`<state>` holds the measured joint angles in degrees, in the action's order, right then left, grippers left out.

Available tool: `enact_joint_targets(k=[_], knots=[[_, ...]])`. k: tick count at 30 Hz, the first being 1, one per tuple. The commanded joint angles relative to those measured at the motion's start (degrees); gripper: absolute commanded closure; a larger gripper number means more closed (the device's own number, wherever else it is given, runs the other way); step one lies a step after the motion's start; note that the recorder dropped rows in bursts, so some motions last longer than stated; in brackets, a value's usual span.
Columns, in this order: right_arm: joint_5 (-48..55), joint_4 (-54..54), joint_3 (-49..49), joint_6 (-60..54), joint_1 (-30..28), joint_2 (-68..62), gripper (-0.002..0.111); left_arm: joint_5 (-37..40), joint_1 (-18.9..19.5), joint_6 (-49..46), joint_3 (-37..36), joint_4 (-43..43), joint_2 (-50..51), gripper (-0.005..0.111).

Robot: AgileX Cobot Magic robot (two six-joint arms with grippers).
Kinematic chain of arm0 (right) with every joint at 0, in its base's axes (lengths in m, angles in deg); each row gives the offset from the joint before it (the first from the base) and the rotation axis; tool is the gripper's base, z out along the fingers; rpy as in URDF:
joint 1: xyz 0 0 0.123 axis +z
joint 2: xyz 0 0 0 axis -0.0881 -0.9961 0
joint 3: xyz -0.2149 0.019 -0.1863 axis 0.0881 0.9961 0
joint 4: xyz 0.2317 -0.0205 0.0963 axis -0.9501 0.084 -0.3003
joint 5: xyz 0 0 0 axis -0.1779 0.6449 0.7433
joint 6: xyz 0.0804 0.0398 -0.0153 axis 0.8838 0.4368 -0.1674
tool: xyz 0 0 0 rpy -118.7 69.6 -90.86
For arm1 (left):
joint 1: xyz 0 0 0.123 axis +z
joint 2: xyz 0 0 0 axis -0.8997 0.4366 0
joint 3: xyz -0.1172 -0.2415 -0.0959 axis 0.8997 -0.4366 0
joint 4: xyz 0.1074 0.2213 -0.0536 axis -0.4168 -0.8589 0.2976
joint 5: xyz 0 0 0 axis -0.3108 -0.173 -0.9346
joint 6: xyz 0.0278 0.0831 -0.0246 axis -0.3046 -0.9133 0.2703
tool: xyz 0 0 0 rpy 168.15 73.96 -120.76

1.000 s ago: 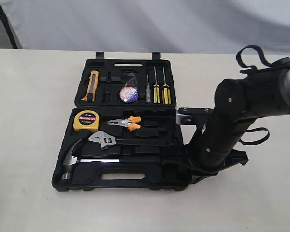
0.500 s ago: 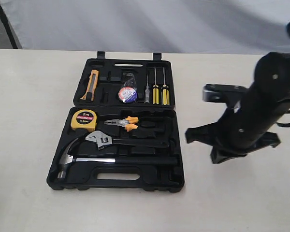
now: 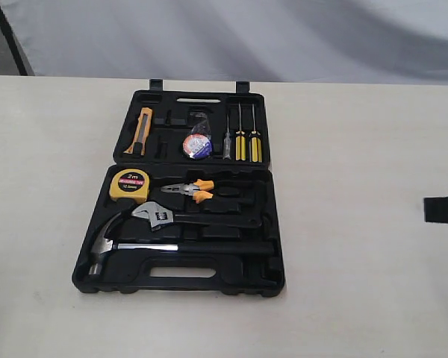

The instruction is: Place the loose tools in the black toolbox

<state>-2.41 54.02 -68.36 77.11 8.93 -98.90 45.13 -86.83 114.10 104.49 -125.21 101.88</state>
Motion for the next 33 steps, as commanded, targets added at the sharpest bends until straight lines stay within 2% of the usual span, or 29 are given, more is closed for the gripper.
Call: enact_joint_targets(k=[1, 7, 23, 29, 33], knots=[[-7.0, 1.0, 3.9, -0.5, -0.3, 14.9, 0.109, -1.0, 0.2, 0.6, -0.5, 0.8, -0.5, 0.105], [-20.7, 1.6, 12.5, -0.5, -0.3, 29.4, 0.109, -1.0, 0.2, 0.6, -0.5, 0.8, -0.5, 0.105], [-20.1, 1.2, 15.7, -0.5, -0.8, 49.5, 0.109, -1.0, 0.2, 0.6, -0.5, 0.8, -0.5, 0.105], [-20.2, 1.0, 15.7, -0.5, -8.1, 50.3, 0.109, -1.0, 0.2, 0.6, -0.5, 0.8, -0.5, 0.105], [-20.2, 1.0, 15.7, -0.5, -15.3, 50.3, 0.109, -1.0, 0.2, 0.6, -0.5, 0.8, -0.5, 0.105]])
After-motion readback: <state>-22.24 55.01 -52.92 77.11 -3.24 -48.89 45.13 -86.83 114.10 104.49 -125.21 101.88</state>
